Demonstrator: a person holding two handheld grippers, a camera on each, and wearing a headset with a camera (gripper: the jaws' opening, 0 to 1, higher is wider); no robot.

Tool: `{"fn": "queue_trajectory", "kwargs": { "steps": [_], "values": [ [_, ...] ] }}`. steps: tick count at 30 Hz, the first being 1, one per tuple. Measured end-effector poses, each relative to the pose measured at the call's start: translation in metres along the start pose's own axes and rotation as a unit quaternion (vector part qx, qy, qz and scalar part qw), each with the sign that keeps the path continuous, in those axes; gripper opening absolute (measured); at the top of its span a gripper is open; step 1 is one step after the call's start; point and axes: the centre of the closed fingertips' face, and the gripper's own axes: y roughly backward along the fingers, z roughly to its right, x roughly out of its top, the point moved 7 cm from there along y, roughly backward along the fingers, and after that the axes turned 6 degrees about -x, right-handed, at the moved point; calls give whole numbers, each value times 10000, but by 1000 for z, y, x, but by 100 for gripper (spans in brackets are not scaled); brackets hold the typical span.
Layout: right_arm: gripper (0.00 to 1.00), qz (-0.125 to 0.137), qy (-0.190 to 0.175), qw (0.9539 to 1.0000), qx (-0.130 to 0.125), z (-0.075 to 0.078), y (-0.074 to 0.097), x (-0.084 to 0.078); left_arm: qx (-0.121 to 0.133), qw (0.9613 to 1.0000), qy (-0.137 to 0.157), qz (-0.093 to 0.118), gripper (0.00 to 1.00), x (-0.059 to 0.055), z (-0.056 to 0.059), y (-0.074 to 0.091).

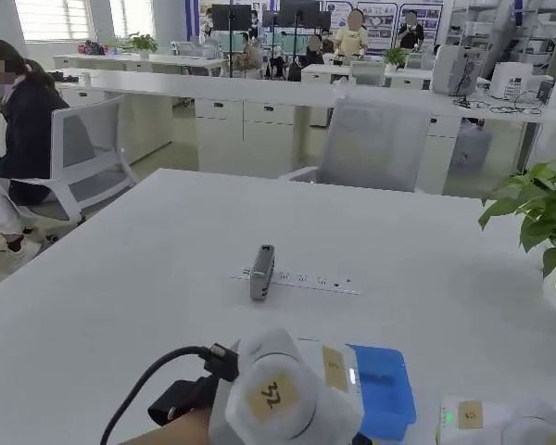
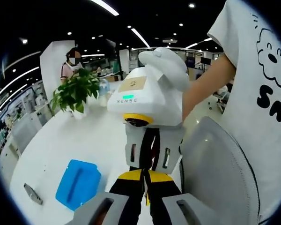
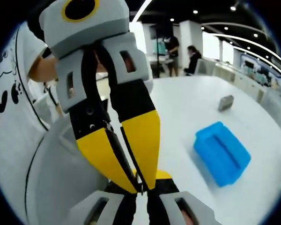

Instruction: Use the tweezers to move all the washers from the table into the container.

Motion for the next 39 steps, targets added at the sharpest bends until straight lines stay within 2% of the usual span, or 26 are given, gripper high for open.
{"fn": "queue_trajectory", "kwargs": {
  "steps": [1, 5, 8, 10, 16, 22, 28, 32, 35, 37, 39],
  "values": [
    [2, -29, 25, 10000, 9, 1, -1, -1, -103, 9999, -98, -18, 0, -1, 0, 0],
    [3, -82, 26, 10000, 6, 6, -2, -5, -45, 9999, -159, -26, 0, -4, -4, -1],
    [3, -141, -23, 9998, -122, 13, -3, -11, -17, 9998, -182, -59, 0, -10, -8, -1],
    [4, -182, -28, 9996, -211, 18, -3, -15, 93, 9996, -244, -124, 0, -16, -12, -3],
    [6, -276, -105, 9988, -390, 30, -8, -23, 204, 9985, -397, -321, 0, -31, -23, -12],
    [6, -535, 110, 9967, -599, 40, -21, -31, 305, 9965, -532, -563, 0, -45, -32, -20],
    [8, -570, -257, 9939, -912, 50, -36, -37, 457, 9947, -532, -750, 0, -61, -42, -26],
    [10, -559, -511, 9910, -1101, 55, -42, -40, 511, 9948, -404, -778, 0, -71, -45, -26],
    [13, -460, -622, 9883, -1312, 57, -35, -42, 568, 9931, -414, -936, 0, -82, -50, -25],
    [18, -313, -841, 9846, -1503, 58, -28, -43, 564, 9940, -275, -892, 0, -85, -53, -23],
    [21, -96, -1151, 9788, -1690, 56, -15, -45, 561, 9943, -253, -870, 0, -89, -57, -21]
  ]
}}
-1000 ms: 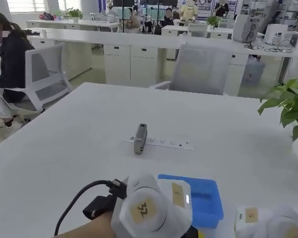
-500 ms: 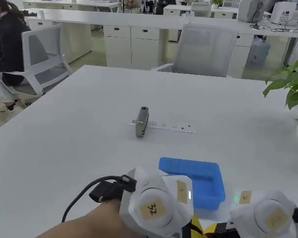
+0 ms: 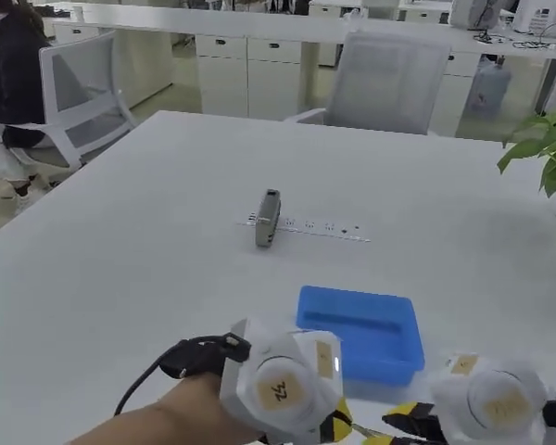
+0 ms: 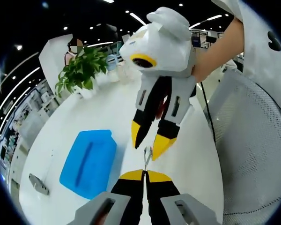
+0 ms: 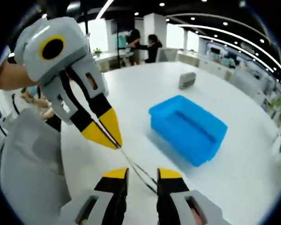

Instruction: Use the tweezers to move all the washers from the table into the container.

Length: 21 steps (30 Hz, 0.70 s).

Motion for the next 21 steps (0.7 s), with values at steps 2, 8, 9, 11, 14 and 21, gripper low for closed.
{"fn": "queue_trajectory", "kwargs": {
  "steps": [2, 8, 9, 11, 14, 21],
  "values": [
    [23, 169, -413, 9988, -179, 3, 15, -4, -77, 9998, -35, -175, 0, -6, -4, -2],
    [33, 459, -1513, 9849, -698, 7, 59, -27, -163, 9986, 47, -496, 0, -25, -15, -12],
    [34, 467, -1542, 9839, -771, 6, 64, -30, -187, 9982, 47, -576, 0, -29, -16, -15],
    [36, 528, -1609, 9813, -915, 6, 73, -35, -223, 9975, 122, -662, 0, -36, -18, -19],
    [39, 571, -1683, 9781, -1080, 5, 82, -40, -242, 9966, 240, -752, 0, -44, -20, -25],
    [40, 526, -1664, 9760, -1303, 4, 83, -48, -303, 9941, 210, -1024, 0, -53, -18, -36]
  ]
}}
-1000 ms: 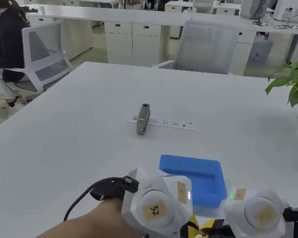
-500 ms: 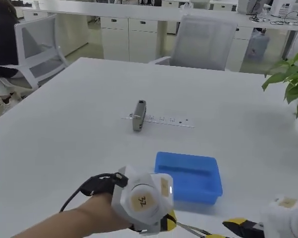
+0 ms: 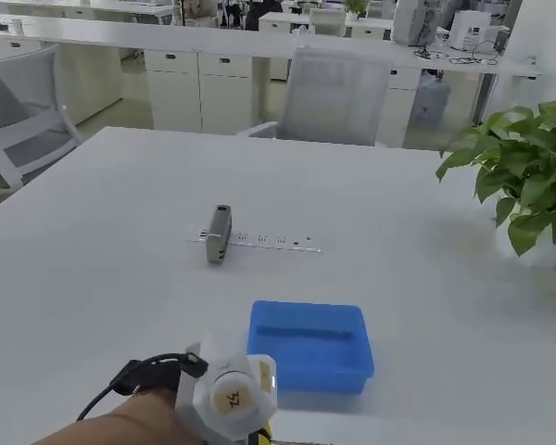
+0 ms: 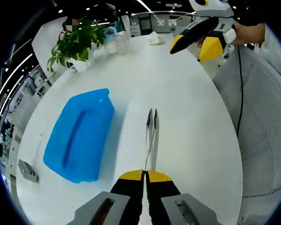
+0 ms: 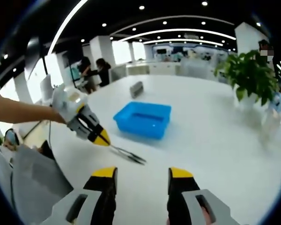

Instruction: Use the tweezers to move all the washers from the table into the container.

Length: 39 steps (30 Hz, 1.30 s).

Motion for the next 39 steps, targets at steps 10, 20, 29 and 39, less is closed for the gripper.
{"fn": "queue_trajectory", "kwargs": {
  "steps": [10, 20, 29, 39],
  "values": [
    [44, -11, 134, 9999, 38, -7, 0, -4, 65, 9997, 228, -117, 0, -5, -1, -6],
    [51, 111, 61, 9999, -70, -2, 3, -1, 682, 9800, 1787, 556, 27, -11, 9, 27],
    [63, 244, -78, 9994, -245, 3, 6, 2, 1688, 9359, 2701, 1503, 61, -12, 36, 78],
    [71, 365, -68, 9986, -369, 4, 8, 5, 2894, 8690, 3559, 1854, 99, -26, 68, 113]
  ]
}}
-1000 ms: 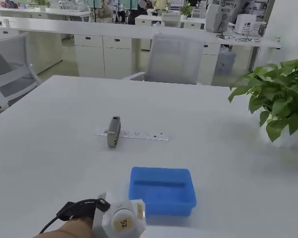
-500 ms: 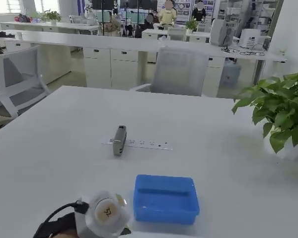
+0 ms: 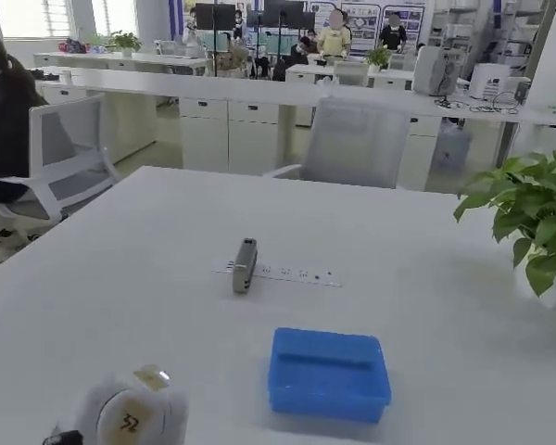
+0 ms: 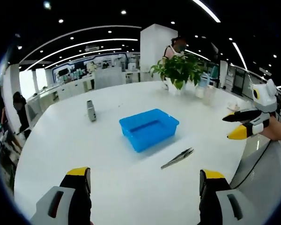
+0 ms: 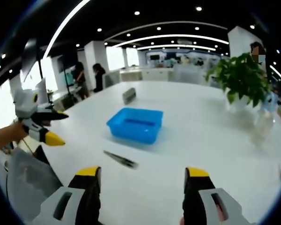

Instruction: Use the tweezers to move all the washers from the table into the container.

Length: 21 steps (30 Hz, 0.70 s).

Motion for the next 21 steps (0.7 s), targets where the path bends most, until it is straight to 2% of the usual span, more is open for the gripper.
{"fn": "queue_trajectory", "kwargs": {
  "steps": [1, 3, 7, 9, 12, 21],
  "values": [
    [72, 23, 13, 10000, -26, 0, 0, 1, 154, 9999, -6, 9, 99, -3, -2, 4],
    [73, 28, 15, 10000, -76, 2, 0, 0, 175, 9998, -18, 13, 99, -6, -2, 9],
    [77, 27, -32, 9999, -136, 4, 0, 0, 376, 9991, 136, 120, 99, -12, -3, 18],
    [78, 14, -53, 9999, -143, 4, 0, 0, 524, 9984, 10, 188, 99, -13, -4, 21],
    [79, -24, -62, 9999, -139, 4, -1, -2, 658, 9977, -116, 144, 99, -15, -5, 23],
    [80, -139, -64, 9998, -85, 3, -4, -5, 751, 9970, -154, 122, 99, -17, -8, 26]
  ]
}}
